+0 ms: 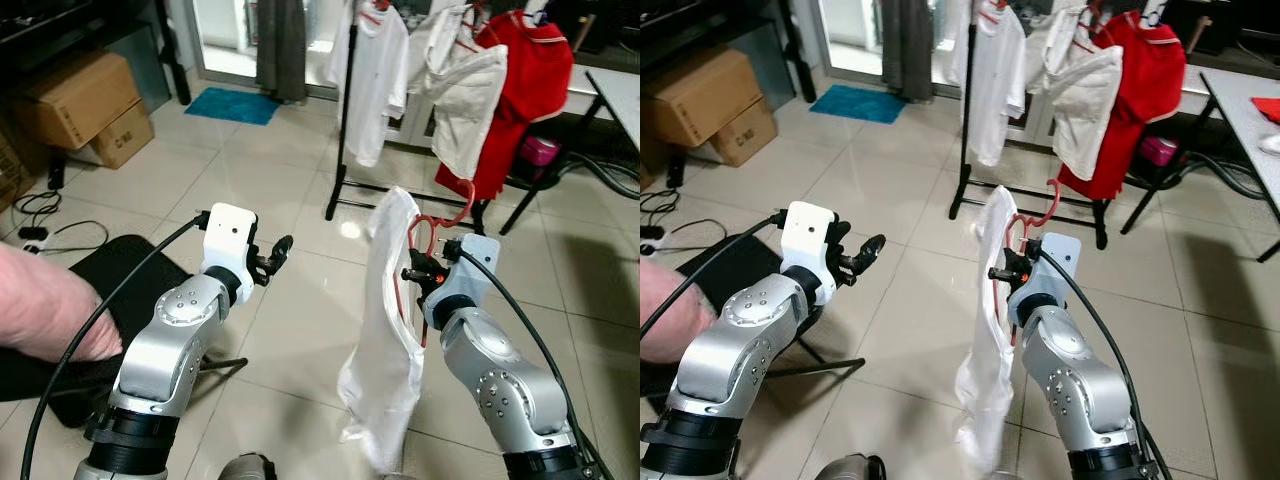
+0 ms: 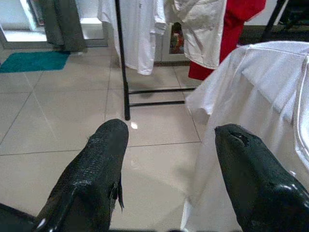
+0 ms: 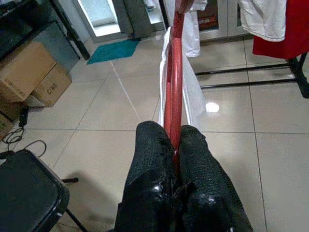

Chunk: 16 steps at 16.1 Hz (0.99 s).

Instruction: Hang hanger

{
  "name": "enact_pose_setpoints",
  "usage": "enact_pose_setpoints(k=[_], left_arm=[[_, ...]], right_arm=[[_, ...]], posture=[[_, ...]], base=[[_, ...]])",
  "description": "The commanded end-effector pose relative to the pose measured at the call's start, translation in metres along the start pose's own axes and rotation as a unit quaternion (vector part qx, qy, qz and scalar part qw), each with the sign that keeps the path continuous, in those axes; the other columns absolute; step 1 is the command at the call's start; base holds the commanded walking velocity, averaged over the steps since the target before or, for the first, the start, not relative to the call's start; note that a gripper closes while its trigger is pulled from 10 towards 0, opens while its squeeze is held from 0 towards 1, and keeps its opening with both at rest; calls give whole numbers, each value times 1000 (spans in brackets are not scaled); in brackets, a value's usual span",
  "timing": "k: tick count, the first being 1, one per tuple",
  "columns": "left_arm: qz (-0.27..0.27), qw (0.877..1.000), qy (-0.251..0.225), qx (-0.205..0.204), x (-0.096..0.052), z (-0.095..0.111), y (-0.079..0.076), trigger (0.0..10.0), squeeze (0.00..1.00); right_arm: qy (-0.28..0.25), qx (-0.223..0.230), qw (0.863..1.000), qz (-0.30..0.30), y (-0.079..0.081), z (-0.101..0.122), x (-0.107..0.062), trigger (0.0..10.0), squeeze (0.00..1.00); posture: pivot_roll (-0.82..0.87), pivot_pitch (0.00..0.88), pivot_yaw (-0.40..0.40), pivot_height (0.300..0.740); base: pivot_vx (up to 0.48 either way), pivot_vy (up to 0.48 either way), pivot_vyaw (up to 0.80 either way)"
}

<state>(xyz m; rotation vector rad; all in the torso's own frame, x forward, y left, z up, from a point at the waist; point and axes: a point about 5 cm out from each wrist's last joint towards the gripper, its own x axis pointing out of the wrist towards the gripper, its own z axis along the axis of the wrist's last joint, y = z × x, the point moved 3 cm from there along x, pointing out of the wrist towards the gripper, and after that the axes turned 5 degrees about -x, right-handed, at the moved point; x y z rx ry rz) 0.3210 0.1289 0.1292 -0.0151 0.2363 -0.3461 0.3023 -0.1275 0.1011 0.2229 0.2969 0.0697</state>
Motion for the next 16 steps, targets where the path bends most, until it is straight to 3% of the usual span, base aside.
enact_pose_setpoints(k=[1, 10, 12, 16], left_arm=[[-5, 1000, -1, 4, 1, 2, -3, 10000, 0], [-10, 1000, -6, 3, 4, 1, -6, 10000, 0], [-6, 1000, -12, -25, 5, 3, -6, 10000, 0], [3, 1000, -17, -17, 8, 3, -5, 10000, 0]], right_arm=[[-22, 0, 1000, -2, -3, 11, -2, 10000, 0], [-17, -9, 1000, -9, -8, 9, 0, 10000, 0], [-17, -9, 1000, -7, -7, 10, 1, 10000, 0], [-12, -10, 1000, 3, -5, 11, 4, 10000, 0]], posture=[[-26, 23, 12, 740], [-42, 0, 4, 740], [-44, 0, 2, 740], [-40, 2, -8, 740]], base=[[0, -307, 0], [0, -304, 0], [0, 0, 0], [0, 0, -200]])
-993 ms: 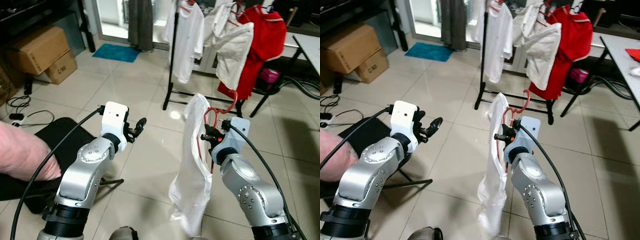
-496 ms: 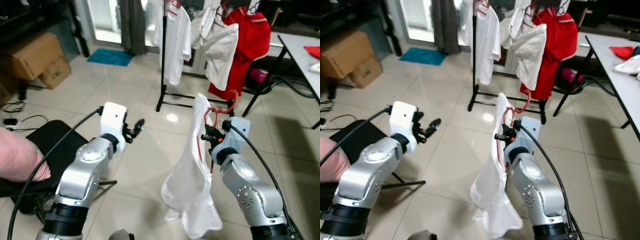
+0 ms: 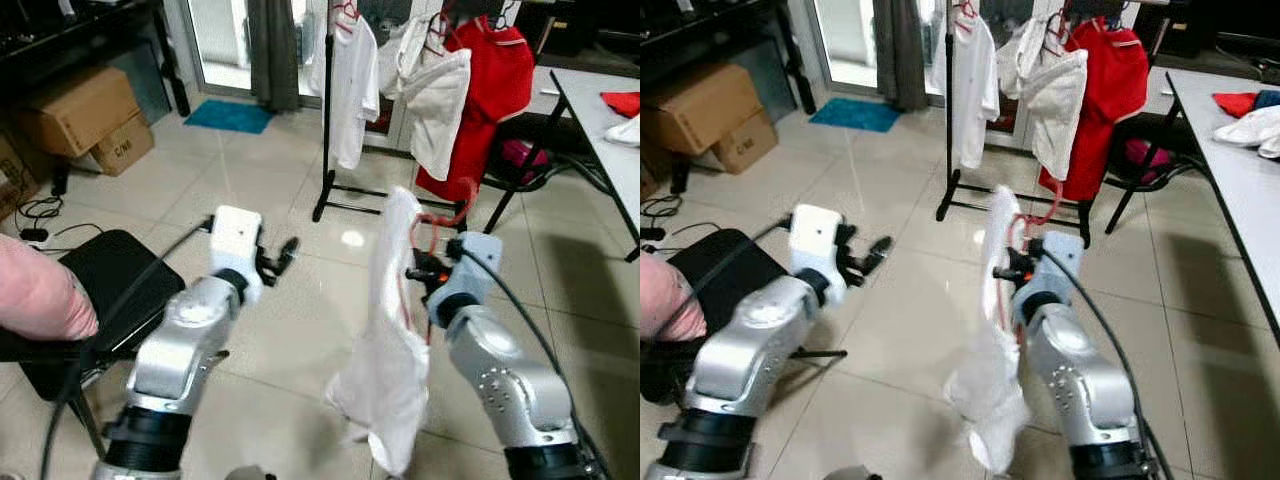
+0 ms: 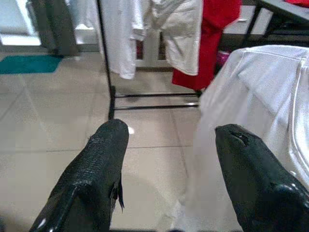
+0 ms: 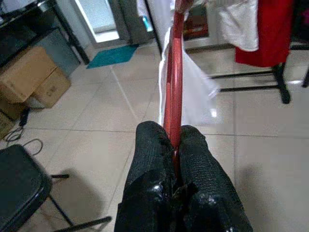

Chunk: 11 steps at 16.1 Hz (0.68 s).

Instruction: Hang hanger

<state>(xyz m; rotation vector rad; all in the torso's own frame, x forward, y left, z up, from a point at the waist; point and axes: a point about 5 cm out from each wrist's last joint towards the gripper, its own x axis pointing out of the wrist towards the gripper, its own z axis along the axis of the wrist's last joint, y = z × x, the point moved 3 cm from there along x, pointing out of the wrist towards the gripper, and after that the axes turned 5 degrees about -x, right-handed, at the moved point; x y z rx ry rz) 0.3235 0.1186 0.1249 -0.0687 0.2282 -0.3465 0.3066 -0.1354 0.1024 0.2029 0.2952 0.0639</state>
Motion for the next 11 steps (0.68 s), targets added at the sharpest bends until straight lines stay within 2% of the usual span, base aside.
enact_pose_setpoints(k=[1, 7, 9, 11], left_arm=[[3, 1000, -13, 3, 1, 8, 3, 10000, 0], [-9, 1000, -13, 2, 1, 13, 4, 10000, 0], [-10, 1000, -12, 3, 1, 13, 4, 10000, 0], [-7, 1000, -16, 6, 0, 14, 6, 10000, 0]], right_arm=[[-10, 0, 1000, 8, 3, 7, 1, 10000, 0], [-8, 11, 1000, 27, 15, 6, 5, 10000, 0], [-9, 3, 999, 47, 21, 8, 5, 10000, 0], [-16, -24, 996, 90, 29, 14, 4, 10000, 0]], posture=[[-36, 5, -9, 740], [-21, 13, 2, 740], [-23, 13, 1, 740], [-25, 10, -3, 740]], base=[[0, 0, -800], [341, 0, -800], [368, 0, 0], [0, 0, 0]])
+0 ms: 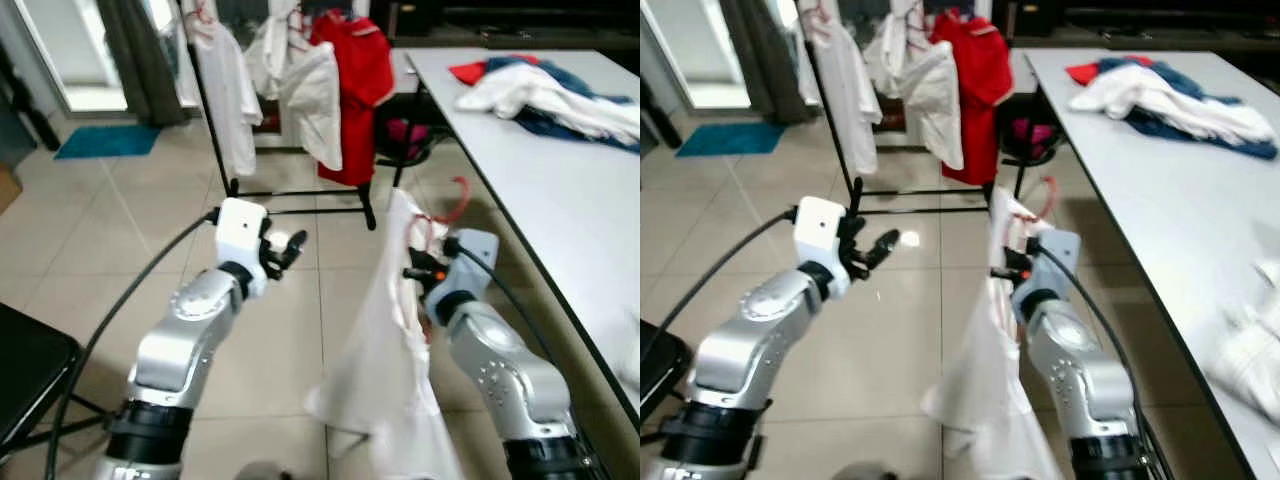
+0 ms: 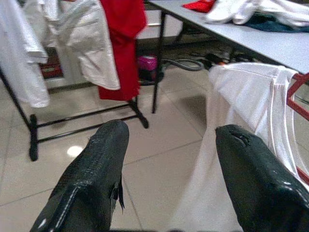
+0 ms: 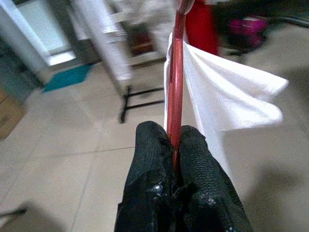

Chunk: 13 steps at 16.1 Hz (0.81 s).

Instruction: Hang hanger

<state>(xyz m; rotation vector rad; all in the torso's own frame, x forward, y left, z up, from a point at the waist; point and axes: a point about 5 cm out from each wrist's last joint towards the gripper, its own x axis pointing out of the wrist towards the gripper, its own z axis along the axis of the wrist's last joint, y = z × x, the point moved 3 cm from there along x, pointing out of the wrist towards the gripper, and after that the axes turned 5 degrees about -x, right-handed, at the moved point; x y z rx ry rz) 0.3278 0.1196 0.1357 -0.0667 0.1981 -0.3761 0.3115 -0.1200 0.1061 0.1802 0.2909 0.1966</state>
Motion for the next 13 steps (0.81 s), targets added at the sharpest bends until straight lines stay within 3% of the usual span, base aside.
enact_pose_setpoints(k=[1, 3, 4, 5, 6, 8, 10, 13], left_arm=[[13, 1000, -1, 7, -2, 3, 9, 10000, 0], [7, 1000, -5, 1, -3, 6, 13, 10000, 0], [-21, 999, -21, -13, -5, 12, 9, 10000, 1000], [-37, 999, -20, -12, -5, 13, 7, 10000, 1000], [-99, 995, -1, 5, -8, 10, -6, 10000, 1000], [-143, 989, 21, 21, -11, 5, -13, 10000, 1000], [-137, 990, 24, 30, -10, 5, -8, 10000, 1000], [-117, 992, 14, 52, -10, 16, 13, 10000, 1000]], right_arm=[[-26, -32, 998, 48, 15, 19, 0, 10000, 0], [-32, -61, 996, 64, 15, 26, 0, 10000, 0], [-34, -82, 993, 73, 14, 31, 1, 10000, 0], [-34, -89, 992, 77, 14, 33, 2, 10000, 0], [-32, -100, 991, 86, 14, 37, 3, 10000, 0], [-29, -115, 987, 107, 18, 41, 3, 10000, 0], [-27, -120, 986, 117, 19, 43, 3, 10000, 0], [-11, -144, 978, 150, 18, 47, -1, 10000, 0]], posture=[[-26, 9, -5, 740], [-26, 9, -5, 740], [-28, 7, -9, 740], [-27, 6, -13, 740], [-28, 4, -14, 740], [-30, 4, -12, 740], [-31, 1, -9, 740], [-33, 0, -7, 740]], base=[[0, 0, 0], [0, 0, 0], [0, 0, 0], [0, 0, 0], [0, 0, 0], [0, 0, 0], [0, 0, 0], [0, 0, 0]])
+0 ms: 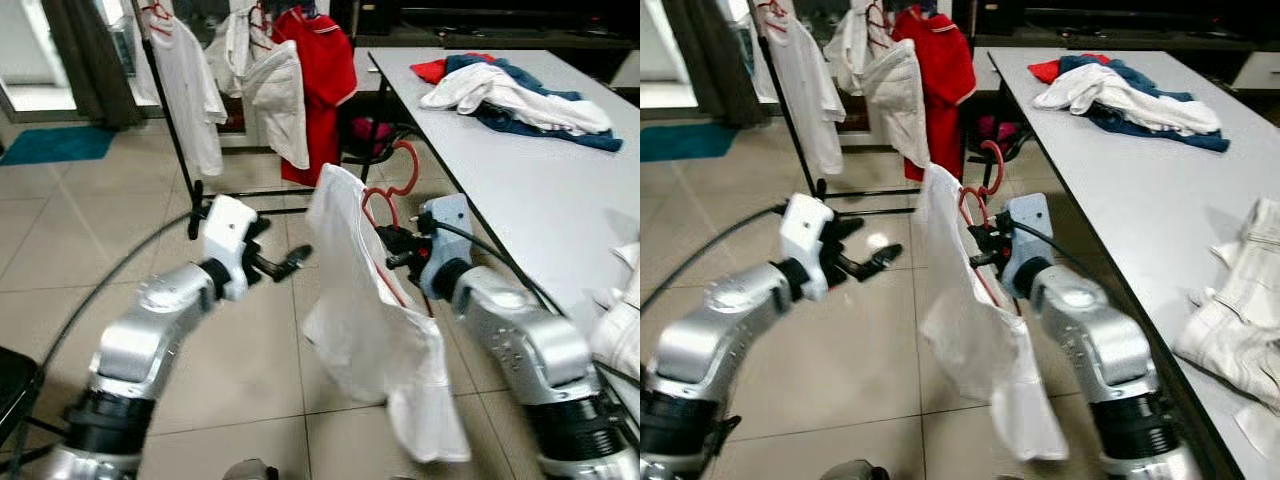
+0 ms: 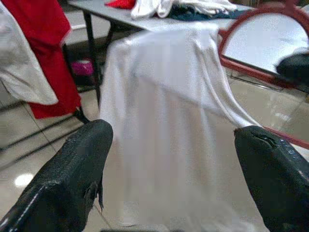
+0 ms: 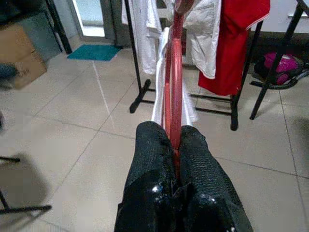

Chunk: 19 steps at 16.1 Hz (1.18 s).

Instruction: Hang hanger

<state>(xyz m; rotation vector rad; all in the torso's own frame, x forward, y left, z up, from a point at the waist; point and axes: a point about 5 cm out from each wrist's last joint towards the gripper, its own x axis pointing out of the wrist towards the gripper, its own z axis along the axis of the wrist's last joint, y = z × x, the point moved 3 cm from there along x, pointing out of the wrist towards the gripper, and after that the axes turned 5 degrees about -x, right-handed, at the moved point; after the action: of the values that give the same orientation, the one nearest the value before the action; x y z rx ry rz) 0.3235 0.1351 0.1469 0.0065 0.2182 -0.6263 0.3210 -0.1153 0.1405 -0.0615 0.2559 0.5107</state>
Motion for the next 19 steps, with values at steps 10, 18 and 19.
enact_pose_setpoints(k=[10, 18, 19], left_arm=[[17, 996, 2, 84, -31, 32, 67, 10000, 0], [3, 997, 30, 67, -23, 8, 68, 10000, 0], [2, 997, 32, 67, -24, 7, 68, 10000, 0]], right_arm=[[-38, -59, 969, 237, 27, 28, -49, 10000, 0], [-47, -51, 950, 305, 41, 33, -65, 10000, 0], [-47, -50, 950, 306, 41, 33, -65, 10000, 0]], posture=[[-38, 0, -14, 740], [-43, 0, -8, 740], [-41, 0, -9, 740]], base=[[0, 0, 0], [0, 0, 0], [0, 0, 0]])
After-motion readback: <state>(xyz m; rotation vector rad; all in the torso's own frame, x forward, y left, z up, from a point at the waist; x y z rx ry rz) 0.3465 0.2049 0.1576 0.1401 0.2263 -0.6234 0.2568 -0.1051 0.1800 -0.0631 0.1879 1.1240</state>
